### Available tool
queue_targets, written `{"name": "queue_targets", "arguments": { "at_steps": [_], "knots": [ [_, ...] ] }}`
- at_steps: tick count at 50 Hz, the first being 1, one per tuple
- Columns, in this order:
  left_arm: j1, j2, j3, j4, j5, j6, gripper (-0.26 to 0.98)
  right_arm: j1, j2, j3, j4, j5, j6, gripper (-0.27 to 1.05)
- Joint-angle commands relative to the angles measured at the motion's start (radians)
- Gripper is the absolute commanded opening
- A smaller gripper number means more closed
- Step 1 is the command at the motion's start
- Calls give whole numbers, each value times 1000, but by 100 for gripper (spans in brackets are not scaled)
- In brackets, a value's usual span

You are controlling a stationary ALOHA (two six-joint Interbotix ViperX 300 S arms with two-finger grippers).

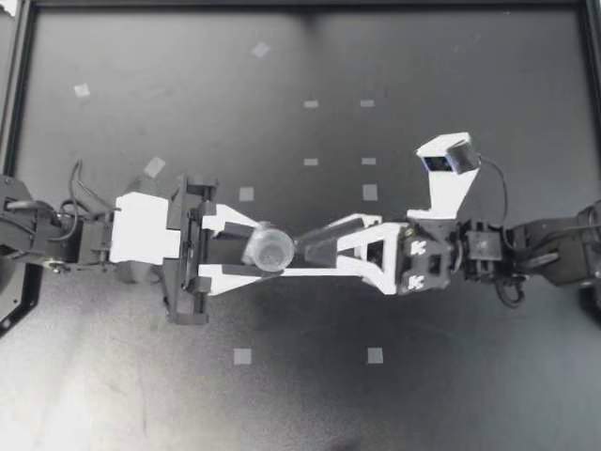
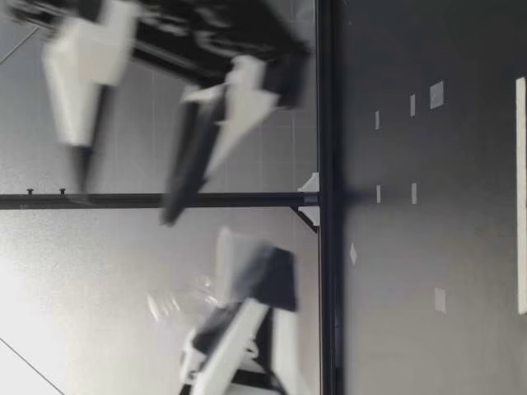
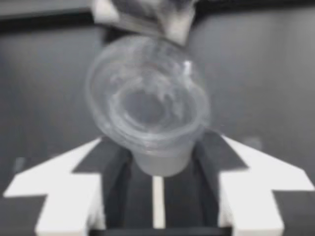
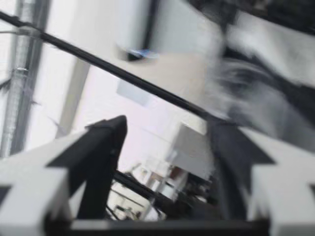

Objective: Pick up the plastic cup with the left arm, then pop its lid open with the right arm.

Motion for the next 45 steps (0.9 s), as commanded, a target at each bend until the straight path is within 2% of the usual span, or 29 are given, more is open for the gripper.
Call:
{"name": "queue_targets", "arguments": {
  "at_steps": [1, 9, 18, 31, 45],
  "knots": [
    [-2, -14, -9, -3, -5, -3, 13, -29, -60, 0, -18, -18, -12, 65],
    [-2, -17, -9, -2, -8, -43, 13, -91, -141, 25, -133, 6, -132, 65],
    [-2, -17, 8, -2, -71, -110, 13, -121, -239, 31, -270, 156, -453, 65],
    [-2, -20, 61, -2, -210, -150, 13, -120, -333, 72, -264, 454, -1003, 65],
    [-2, -20, 61, -2, -212, -150, 13, -120, -328, 81, -233, 454, -1039, 65]
  ]
}}
